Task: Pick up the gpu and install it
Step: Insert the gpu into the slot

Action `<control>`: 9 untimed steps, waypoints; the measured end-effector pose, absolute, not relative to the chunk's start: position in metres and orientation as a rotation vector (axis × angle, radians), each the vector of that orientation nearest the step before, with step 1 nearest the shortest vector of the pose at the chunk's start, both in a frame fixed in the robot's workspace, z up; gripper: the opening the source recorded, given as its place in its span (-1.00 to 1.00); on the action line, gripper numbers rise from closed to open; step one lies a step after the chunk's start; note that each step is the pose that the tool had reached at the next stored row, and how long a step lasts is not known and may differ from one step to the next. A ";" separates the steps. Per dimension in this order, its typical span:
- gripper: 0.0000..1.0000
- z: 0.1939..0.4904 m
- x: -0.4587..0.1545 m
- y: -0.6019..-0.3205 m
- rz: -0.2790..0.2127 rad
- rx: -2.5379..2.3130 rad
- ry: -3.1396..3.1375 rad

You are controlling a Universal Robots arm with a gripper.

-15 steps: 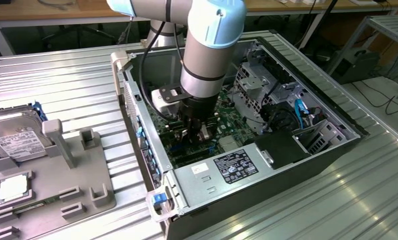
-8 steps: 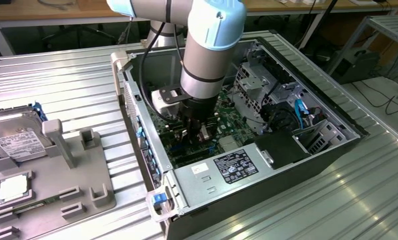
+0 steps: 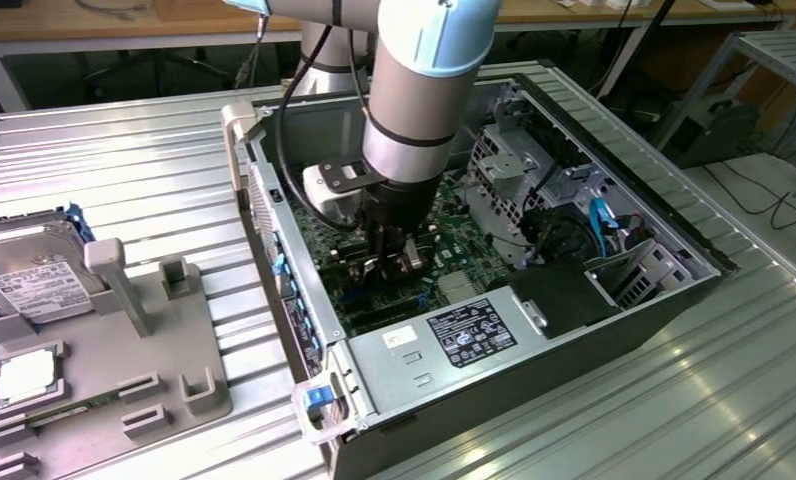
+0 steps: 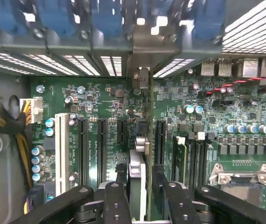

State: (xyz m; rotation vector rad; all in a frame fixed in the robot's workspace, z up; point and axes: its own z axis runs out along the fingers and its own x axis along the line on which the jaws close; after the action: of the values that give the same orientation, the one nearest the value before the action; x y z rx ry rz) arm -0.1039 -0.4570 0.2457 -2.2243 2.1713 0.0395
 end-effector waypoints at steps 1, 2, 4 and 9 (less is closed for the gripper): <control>-0.30 0.249 -0.104 -0.457 0.038 -2.224 2.171; -0.30 0.252 -0.104 -0.457 0.037 -2.223 2.170; -0.30 0.259 -0.104 -0.457 0.034 -2.222 2.169; -0.30 0.277 -0.104 -0.457 0.030 -2.220 2.167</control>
State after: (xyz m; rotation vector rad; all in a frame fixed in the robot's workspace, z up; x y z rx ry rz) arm -0.1039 -0.4569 0.2768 -2.2204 2.1671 0.0298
